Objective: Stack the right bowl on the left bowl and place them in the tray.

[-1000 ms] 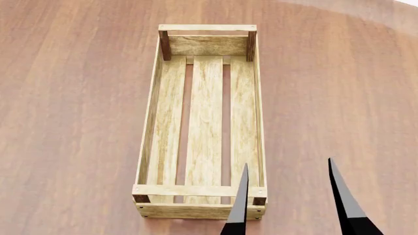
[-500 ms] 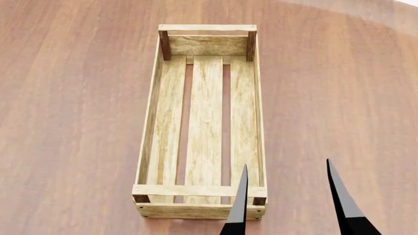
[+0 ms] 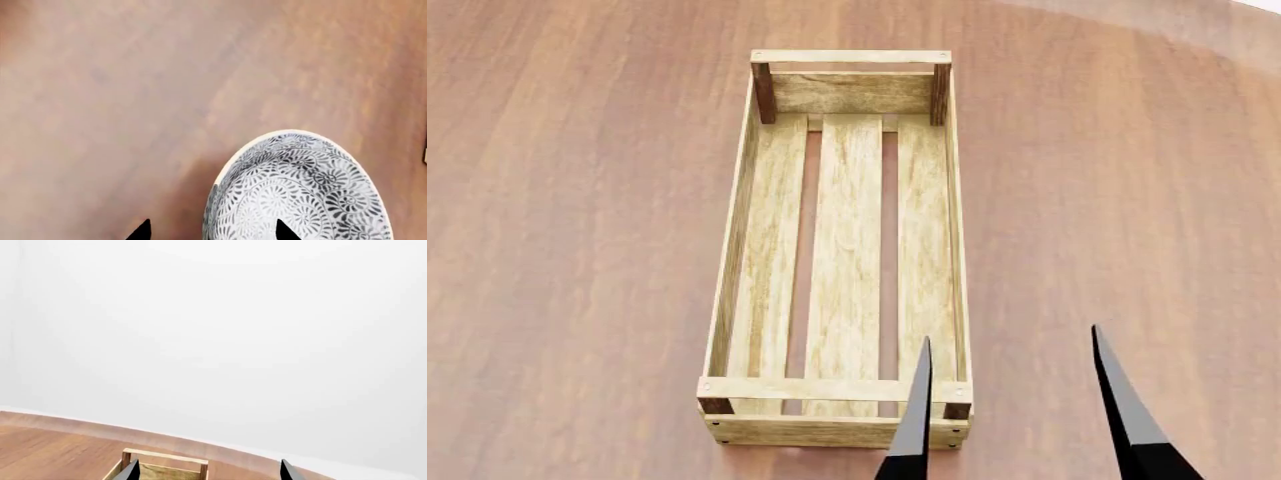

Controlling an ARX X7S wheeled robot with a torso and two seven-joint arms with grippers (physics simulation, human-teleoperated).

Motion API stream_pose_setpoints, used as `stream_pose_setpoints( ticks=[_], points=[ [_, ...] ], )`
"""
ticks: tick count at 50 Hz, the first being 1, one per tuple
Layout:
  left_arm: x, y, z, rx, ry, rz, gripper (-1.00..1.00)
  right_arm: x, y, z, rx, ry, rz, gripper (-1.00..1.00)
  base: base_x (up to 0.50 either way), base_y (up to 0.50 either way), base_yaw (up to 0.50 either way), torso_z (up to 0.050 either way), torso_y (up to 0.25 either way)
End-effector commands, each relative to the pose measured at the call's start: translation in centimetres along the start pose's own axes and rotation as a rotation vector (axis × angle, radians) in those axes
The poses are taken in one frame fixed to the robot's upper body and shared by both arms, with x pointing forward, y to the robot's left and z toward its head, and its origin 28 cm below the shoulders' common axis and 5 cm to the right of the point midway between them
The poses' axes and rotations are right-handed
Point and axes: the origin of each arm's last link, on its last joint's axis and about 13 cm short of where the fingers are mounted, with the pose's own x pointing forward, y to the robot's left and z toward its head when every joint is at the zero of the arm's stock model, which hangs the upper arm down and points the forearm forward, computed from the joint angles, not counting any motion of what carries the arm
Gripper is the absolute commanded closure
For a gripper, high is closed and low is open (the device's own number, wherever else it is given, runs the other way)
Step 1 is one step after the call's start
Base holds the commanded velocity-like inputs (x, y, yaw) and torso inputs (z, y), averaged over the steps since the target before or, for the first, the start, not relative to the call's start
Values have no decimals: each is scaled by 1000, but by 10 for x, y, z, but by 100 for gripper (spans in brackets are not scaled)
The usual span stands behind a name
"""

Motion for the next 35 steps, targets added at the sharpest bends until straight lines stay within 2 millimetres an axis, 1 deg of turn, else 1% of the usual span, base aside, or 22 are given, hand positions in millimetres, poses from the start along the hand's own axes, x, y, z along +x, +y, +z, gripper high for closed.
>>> stream_pose_setpoints(
  ticks=[1,13,19,25,30,35],
  points=[
    [2,4,-4,-5,-4,21,100,1,-1,1,-14,-14,-2,-100,0,0,0,0,0],
    [2,3,-4,25,-8,20,100,1,-1,-1,-18,-8,1,-100,0,0,0,0,0],
    [0,-1,2,72,-48,1,100,1,0,-2,-23,-3,5,-100,0,0,0,0,0],
    [-6,-10,20,137,-138,-65,100,1,0,-1,-23,-6,2,-100,0,0,0,0,0],
    [-15,-18,43,192,-243,-119,100,1,-1,-1,-21,-5,1,-100,0,0,0,0,0],
    [-21,-22,58,200,-291,-138,100,1,-1,-2,-20,-2,0,-100,0,0,0,0,0]
  ],
)
